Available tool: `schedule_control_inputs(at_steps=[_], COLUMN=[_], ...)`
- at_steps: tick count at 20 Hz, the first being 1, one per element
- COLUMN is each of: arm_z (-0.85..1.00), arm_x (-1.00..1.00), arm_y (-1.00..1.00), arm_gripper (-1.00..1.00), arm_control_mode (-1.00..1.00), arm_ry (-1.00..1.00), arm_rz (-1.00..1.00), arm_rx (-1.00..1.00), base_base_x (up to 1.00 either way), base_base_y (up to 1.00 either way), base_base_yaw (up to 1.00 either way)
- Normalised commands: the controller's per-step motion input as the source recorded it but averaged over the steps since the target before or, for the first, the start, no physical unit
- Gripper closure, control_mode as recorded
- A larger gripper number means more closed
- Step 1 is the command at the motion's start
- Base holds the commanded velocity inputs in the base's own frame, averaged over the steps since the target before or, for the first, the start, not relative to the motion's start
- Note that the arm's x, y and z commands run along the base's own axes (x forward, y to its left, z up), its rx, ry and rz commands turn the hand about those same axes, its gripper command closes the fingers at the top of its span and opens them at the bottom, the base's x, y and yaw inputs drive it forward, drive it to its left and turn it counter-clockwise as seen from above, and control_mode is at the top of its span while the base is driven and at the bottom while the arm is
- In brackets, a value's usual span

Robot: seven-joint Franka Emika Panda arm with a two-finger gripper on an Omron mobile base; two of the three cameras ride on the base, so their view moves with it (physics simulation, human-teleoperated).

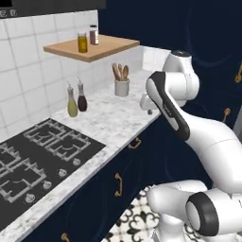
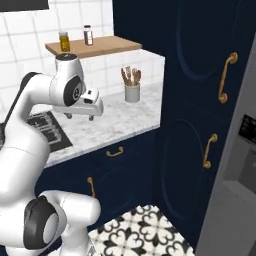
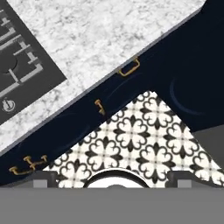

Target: Take a straw from the drawer in front and place it inside the glass cup on the dining counter.

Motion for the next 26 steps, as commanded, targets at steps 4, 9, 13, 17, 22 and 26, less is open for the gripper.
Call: schedule_control_inputs(at_steps=[4,9,13,17,22,26], arm_z=[0.0,0.0,0.0,0.01,0.0,-0.18], arm_x=[0.0,0.0,0.0,0.0,0.02,0.17], arm_y=[0.0,0.0,0.0,0.07,-0.62,-0.95], arm_gripper=[-1.0,-1.0,-1.0,-1.0,-1.0,-1.0], arm_control_mode=[1.0,1.0,1.0,-1.0,-1.0,-1.0], arm_ry=[0.0,0.0,0.0,0.0,0.0,0.02], arm_rz=[0.0,0.0,0.0,-0.05,-0.13,-0.07], arm_rx=[0.0,0.0,0.0,0.03,0.31,0.35], base_base_x=[0.09,0.33,0.14,0.0,0.0,0.0], base_base_y=[0.63,0.55,0.69,0.54,0.0,0.0], base_base_yaw=[-0.5,-0.43,-0.32,-0.19,0.0,0.0])
